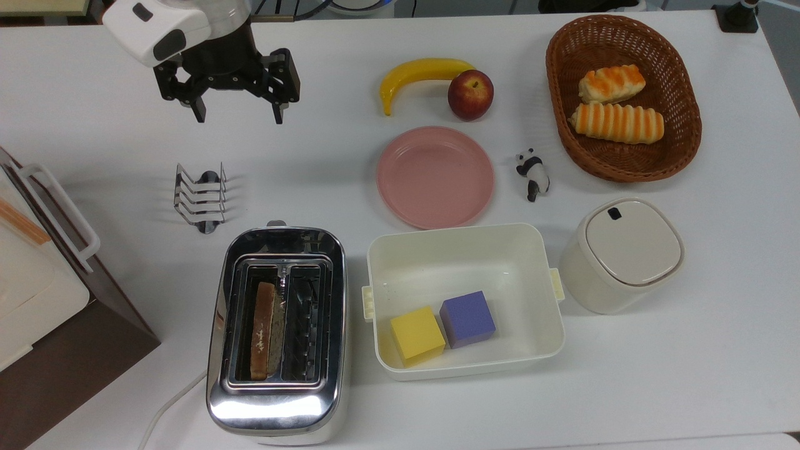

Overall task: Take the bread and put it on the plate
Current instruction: 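Move the open gripper over the toaster slot holding the bread slice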

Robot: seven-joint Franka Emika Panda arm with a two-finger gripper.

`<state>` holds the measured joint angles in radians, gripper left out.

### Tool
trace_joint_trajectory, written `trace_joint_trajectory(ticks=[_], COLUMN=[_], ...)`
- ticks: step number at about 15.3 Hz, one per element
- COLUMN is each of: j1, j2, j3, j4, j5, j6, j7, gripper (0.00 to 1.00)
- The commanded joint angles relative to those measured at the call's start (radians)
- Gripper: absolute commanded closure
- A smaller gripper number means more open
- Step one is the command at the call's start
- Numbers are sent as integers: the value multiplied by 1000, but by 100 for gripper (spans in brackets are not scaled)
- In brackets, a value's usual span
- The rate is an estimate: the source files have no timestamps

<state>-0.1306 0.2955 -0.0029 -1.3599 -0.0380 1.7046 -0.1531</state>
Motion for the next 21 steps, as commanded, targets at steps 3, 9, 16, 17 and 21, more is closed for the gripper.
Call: trace_joint_trajectory(ticks=[3, 9, 16, 17, 21], j1=[19, 19, 23, 25, 29], j2=[-29, -24, -7, -1, 33], j3=[-25, -23, -16, -15, -12], j4=[-25, -25, -27, -27, -28], j5=[6, 7, 10, 10, 23], j6=[-10, -6, 81, 107, 293], j7=[14, 14, 15, 17, 140], gripper=[0, 0, 0, 0, 0])
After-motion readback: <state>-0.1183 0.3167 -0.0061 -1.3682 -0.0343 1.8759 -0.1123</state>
